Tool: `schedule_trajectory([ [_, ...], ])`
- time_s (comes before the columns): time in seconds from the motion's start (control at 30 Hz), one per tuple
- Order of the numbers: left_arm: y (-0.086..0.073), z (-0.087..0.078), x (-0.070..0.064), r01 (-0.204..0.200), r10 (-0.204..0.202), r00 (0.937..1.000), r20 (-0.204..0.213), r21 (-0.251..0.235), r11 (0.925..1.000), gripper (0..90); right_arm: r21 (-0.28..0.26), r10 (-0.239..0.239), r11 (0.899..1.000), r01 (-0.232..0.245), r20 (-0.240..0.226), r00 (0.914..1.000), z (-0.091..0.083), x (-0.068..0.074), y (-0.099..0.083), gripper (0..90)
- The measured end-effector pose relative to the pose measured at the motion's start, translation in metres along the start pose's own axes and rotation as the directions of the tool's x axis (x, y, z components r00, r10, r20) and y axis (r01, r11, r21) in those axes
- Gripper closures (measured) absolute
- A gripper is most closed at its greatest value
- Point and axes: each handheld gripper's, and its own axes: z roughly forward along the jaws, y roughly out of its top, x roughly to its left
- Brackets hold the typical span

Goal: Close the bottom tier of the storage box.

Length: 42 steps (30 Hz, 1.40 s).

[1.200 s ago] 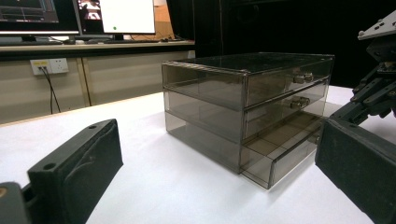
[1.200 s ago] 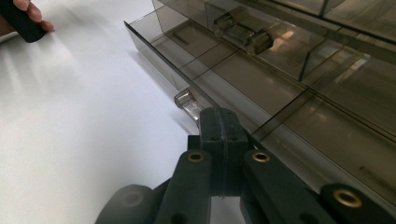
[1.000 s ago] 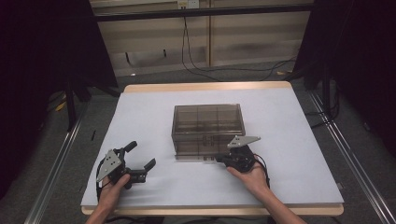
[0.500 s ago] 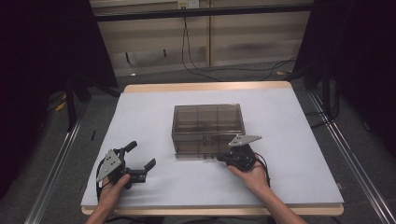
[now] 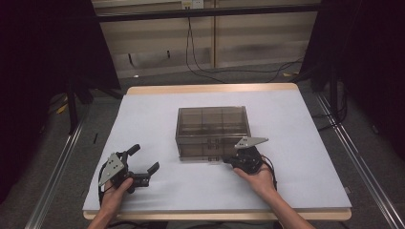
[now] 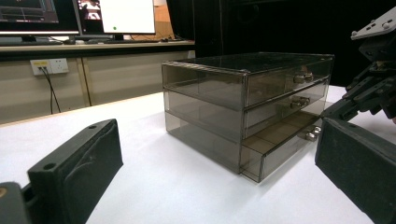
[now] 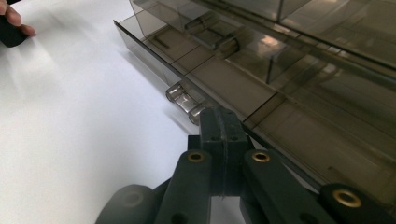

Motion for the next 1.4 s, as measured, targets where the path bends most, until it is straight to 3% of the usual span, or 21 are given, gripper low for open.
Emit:
schedule_trajectory([
  [1.4, 0.0000, 0.0001, 0.0002, 0.001, -0.001, 1.0000, 0.002, 0.001, 1.0000, 0.5, 0.014, 0.012, 1.000, -0.012, 0.033, 0.9994, 0.0041, -0.0074, 0.0013, 90.0],
])
